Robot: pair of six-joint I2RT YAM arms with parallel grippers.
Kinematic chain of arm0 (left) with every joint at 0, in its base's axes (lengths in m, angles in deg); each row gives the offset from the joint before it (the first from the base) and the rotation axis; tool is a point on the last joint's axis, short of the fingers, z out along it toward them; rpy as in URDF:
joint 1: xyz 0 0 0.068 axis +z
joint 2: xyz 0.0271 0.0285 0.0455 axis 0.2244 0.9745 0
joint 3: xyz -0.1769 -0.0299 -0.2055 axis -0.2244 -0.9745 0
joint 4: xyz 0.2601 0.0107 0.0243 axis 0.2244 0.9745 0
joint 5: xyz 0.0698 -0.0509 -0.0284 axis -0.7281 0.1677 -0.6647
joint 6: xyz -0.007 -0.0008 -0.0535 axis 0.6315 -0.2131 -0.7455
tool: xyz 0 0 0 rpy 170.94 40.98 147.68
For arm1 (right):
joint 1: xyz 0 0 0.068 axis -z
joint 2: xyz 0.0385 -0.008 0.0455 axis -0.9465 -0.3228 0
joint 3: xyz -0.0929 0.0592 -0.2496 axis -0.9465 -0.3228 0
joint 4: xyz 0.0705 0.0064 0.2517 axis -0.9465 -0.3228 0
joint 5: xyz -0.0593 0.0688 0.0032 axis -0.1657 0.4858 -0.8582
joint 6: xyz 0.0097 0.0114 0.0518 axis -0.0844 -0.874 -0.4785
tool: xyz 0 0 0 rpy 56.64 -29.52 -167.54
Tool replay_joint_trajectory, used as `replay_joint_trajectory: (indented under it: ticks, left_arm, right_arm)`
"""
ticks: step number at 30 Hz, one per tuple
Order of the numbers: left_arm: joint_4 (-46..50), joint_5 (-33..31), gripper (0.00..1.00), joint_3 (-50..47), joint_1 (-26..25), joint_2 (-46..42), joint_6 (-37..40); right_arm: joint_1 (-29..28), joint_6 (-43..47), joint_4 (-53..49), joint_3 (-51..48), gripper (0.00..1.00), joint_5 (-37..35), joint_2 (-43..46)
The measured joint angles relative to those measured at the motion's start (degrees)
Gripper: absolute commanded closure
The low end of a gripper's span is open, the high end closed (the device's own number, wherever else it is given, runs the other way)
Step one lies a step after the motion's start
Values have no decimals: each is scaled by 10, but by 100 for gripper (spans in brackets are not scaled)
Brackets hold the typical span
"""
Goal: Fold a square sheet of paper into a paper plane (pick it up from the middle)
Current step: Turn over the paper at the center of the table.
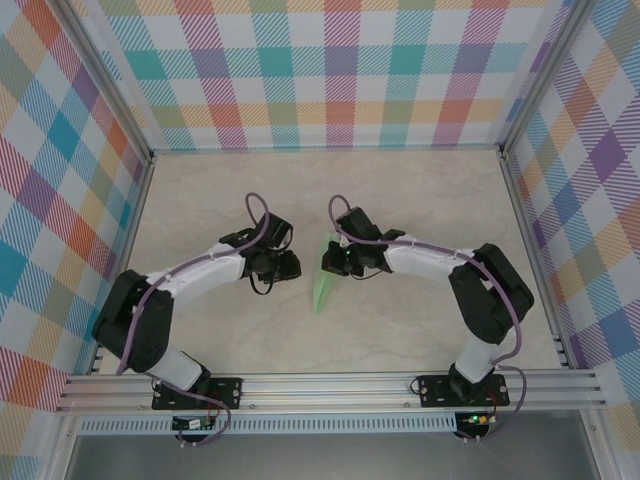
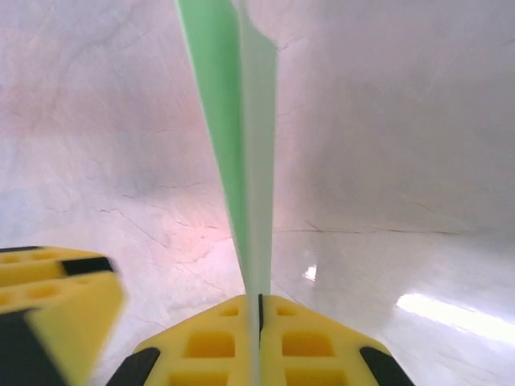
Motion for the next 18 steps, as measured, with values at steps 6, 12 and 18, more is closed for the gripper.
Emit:
replay_joint_trajectory:
  ticks: [6, 12, 18]
  left_arm:
    - [30, -89, 64, -14, 8, -108, -19]
    - [38, -147, 56, -54, 18, -172, -42]
    - [50, -176, 55, -66, 22, -175, -63]
  right_arm:
    - [0, 87, -239, 138, 95, -166, 23]
    - [-11, 118, -455, 245, 94, -337, -17]
    - [-53, 104, -589, 328, 91, -434, -129]
